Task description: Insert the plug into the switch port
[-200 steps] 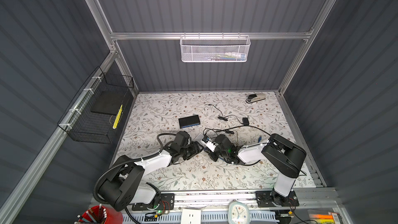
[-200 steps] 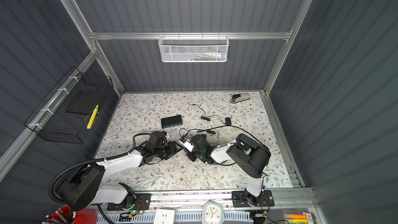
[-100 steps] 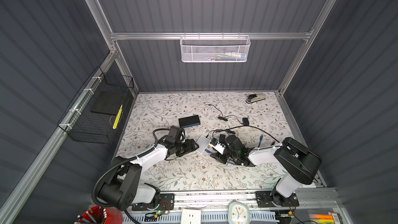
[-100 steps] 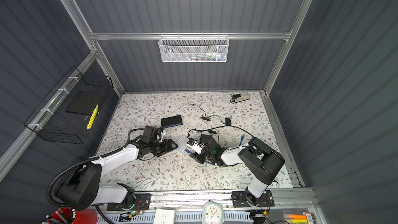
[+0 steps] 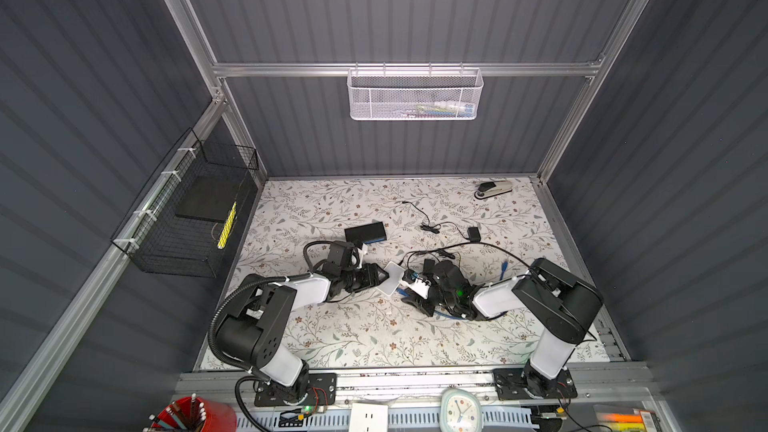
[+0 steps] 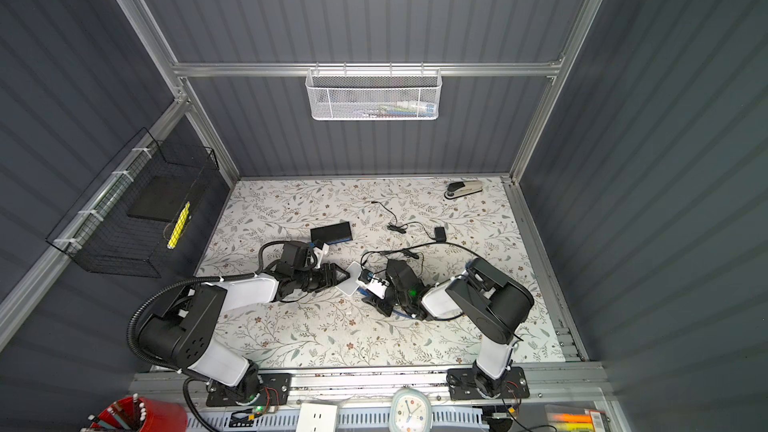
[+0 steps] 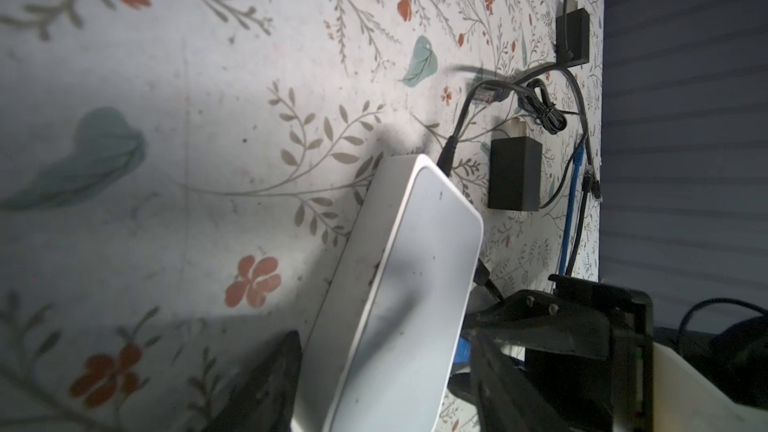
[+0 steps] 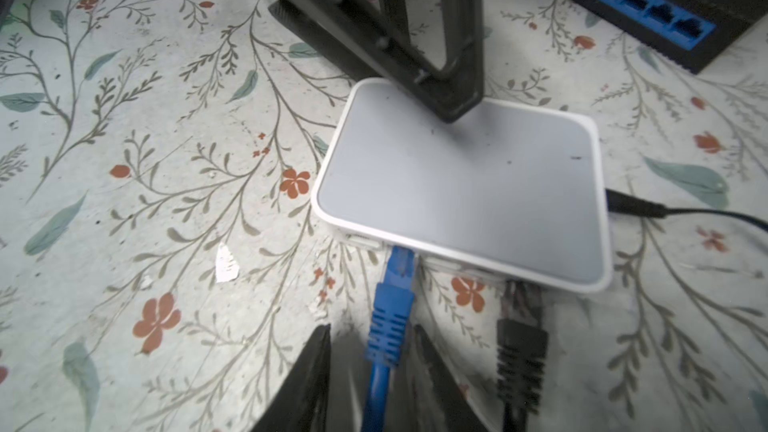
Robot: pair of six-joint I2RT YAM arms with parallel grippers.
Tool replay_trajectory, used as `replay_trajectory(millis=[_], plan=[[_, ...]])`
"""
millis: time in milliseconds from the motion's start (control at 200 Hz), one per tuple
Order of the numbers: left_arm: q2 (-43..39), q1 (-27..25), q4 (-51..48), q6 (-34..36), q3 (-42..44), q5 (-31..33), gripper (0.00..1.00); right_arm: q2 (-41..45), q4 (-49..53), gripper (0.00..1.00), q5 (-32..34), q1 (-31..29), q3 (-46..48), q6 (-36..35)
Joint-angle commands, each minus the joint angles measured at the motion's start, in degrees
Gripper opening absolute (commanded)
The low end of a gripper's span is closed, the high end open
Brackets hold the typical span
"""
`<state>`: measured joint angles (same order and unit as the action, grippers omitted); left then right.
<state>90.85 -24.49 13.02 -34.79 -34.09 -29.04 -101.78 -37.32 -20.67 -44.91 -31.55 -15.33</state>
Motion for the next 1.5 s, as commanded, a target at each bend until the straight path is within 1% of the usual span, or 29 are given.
replay_trajectory(millis=[0,65,160,220,270,290,350,420,530,595,660,730,820,880,985,1035,1076,1126,1236,1306,1396,1421,1496], plan=[[3.08,0.58,-2.62,3.55,0.27,-1.12,0.61,-0.88,-0.61,0.27,5.11,-0.45,-0.19,0.58],[3.82,0.67,-2.49,4.33,0.04,-2.64,0.57,-0.88,-0.19,0.22,6.35,-1.17,-0.17,-0.11],[4.79,0.63,-2.89,5.14,0.06,-4.71,0.47,-1.01,0.57,0.11,8.58,-2.14,-0.09,0.10],[5.48,0.60,-2.55,5.22,0.74,-5.57,0.46,-1.04,1.55,0.06,10.01,-2.61,-0.27,0.55],[6.51,0.59,-3.17,6.01,0.65,-6.12,0.44,-1.00,2.47,0.04,11.09,-3.10,-0.51,0.89],[7.01,0.58,-3.32,6.32,0.52,-6.41,0.41,-1.09,2.54,0.03,11.29,-3.21,-0.55,1.07],[8.26,0.52,-3.61,7.04,0.34,-7.46,0.39,-1.36,2.73,0.00,11.35,-3.56,-0.70,1.27],[9.11,0.51,-2.47,6.93,0.88,-8.96,0.36,-1.58,3.04,0.00,12.00,-4.00,-1.18,1.24],[10.57,-0.91,-1.95,6.93,1.73,-10.61,0.35,-2.04,3.91,0.00,12.01,-4.58,-2.19,0.15],[11.93,-3.51,-2.14,7.28,1.86,-11.43,0.33,-2.19,3.71,0.00,10.54,-4.66,-2.59,-0.56],[12.81,-6.46,-0.98,6.43,2.54,-11.39,0.33,-2.30,4.62,0.00,11.15,-4.70,-3.77,-0.24],[13.37,-8.07,1.58,4.59,4.29,-11.38,0.33,-2.59,5.32,0.00,11.63,-4.67,-5.05,0.57],[13.08,-9.43,2.58,2.73,6.66,-10.33,0.33,-3.83,7.02,0.00,14.27,-4.59,-7.68,3.41],[11.79,-10.31,3.56,1.36,8.44,-9.85,0.33,-4.71,8.94,0.00,17.59,-4.18,-9.34,6.08],[7.97,-10.90,3.34,-0.80,11.97,-8.82,0.33,-4.63,9.30,0.00,22.52,-3.27,-9.32,10.43],[6.02,-11.73,3.69,-2.33,13.59,-7.93,0.33,-4.58,9.71,0.00,23.30,-2.70,-9.30,11.52],[5.38,-12.76,4.32,-3.27,14.69,-7.21,0.33,-5.09,9.90,0.00,22.70,-2.55,-9.69,11.77],[6.53,-14.23,6.10,-4.20,15.17,-6.93,0.33,-5.93,9.49,0.00,20.88,-2.91,-10.78,11.20],[13.68,-14.88,13.47,-6.72,14.68,-8.81,0.33,-8.29,7.88,0.00,19.52,-5.53,-13.35,7.24],[17.88,-14.88,16.87,-7.54,13.59,-10.11,0.33,-8.85,3.32,0.00,17.78,-6.67,-12.67,4.82],[21.60,-14.88,17.57,-7.10,11.11,-11.90,0.32,-8.84,-0.88,0.00,12.28,-6.57,-10.91,2.31],[21.97,-14.97,17.39,-6.82,10.58,-12.14,0.32,-8.88,-1.60,0.00,9.77,-6.20,-10.34,1.54],[22.20,-14.82,15.64,-5.62,9.42,-12.44,0.33,-8.32,0.14,0.00,6.61,-5.23,-9.78,-0.34]])
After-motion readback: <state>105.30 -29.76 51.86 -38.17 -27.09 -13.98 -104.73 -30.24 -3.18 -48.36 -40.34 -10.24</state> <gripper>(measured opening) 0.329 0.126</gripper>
